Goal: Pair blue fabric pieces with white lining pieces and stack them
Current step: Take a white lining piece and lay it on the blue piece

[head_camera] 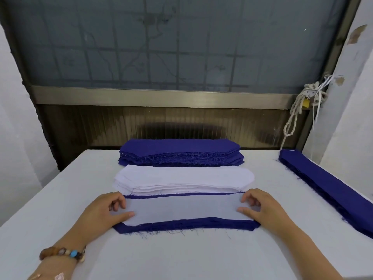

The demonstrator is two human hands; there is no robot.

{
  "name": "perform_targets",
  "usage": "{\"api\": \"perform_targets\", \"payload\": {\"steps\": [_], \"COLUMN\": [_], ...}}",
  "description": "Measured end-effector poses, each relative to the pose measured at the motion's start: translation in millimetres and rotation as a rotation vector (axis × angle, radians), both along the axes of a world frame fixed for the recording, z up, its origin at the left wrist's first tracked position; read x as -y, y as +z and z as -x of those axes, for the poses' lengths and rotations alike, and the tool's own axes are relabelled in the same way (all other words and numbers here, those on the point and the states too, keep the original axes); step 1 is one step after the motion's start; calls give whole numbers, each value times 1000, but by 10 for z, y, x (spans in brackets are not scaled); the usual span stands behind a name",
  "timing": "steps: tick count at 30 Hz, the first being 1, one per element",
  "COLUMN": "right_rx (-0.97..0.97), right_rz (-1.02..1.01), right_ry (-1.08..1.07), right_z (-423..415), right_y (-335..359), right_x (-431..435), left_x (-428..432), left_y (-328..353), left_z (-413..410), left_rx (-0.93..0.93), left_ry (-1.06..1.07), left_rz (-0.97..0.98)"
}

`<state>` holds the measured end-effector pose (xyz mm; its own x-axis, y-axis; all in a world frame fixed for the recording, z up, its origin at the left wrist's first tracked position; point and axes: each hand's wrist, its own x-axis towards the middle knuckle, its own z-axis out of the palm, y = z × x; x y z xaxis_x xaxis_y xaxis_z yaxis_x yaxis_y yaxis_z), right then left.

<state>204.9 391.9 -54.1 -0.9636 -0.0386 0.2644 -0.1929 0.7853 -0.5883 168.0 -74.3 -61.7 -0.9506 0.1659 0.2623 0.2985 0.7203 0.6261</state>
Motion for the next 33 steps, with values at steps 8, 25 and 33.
{"api": "perform_targets", "payload": {"steps": [8, 25, 33], "right_rx": [40, -165, -105], "right_rz": [-137, -76, 3], "right_ry": [10, 2, 52], "right_z": [-11, 793, 1165], "right_y": [33, 297, 179], "right_x": [24, 909, 1337], "left_x": [15, -961, -1357], "left_y": [-23, 452, 224], "left_z": [36, 637, 847], "left_rx": [-16, -165, -175], "left_ry": [16, 20, 22], "left_rz": [129, -22, 66]}}
